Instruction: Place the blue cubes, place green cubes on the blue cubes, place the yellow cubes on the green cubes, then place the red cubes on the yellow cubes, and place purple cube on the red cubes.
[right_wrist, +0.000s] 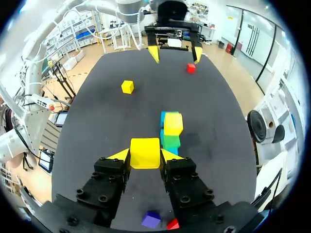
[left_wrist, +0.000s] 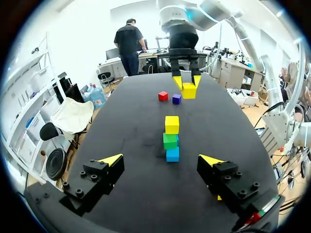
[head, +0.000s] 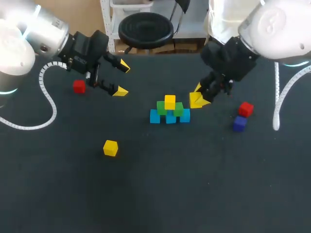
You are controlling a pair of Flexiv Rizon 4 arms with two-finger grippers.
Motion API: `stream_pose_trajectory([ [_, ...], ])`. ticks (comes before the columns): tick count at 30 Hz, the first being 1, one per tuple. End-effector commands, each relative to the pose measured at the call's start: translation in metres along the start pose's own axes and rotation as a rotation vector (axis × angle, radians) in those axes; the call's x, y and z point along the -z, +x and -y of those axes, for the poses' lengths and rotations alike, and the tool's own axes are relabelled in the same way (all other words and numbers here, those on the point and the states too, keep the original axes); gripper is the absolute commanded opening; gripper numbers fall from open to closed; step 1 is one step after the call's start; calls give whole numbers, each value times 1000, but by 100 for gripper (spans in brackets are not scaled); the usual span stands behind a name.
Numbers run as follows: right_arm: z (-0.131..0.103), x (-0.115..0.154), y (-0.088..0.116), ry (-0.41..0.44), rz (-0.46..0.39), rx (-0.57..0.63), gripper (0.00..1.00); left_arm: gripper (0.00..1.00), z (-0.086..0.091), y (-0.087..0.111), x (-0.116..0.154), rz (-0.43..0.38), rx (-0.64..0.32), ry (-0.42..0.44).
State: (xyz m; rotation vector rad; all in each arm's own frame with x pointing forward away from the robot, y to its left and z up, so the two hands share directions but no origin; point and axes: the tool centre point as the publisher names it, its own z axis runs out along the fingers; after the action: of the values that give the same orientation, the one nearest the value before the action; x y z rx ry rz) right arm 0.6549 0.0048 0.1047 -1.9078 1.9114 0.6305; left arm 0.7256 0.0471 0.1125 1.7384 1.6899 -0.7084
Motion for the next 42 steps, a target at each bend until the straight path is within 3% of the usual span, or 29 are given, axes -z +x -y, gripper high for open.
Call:
stream_pose_trajectory([
  [1, 1, -16, -10, 8, -16, 11, 0, 100, -1, 0, 0, -1, 0, 2],
  [15, 15, -31, -4, 66, 9, 62, 0, 100, -1, 0, 0, -1, 0, 2],
  [42, 38, -40, -2, 40, 40, 41, 0, 100, -1, 0, 0, -1, 0, 2],
])
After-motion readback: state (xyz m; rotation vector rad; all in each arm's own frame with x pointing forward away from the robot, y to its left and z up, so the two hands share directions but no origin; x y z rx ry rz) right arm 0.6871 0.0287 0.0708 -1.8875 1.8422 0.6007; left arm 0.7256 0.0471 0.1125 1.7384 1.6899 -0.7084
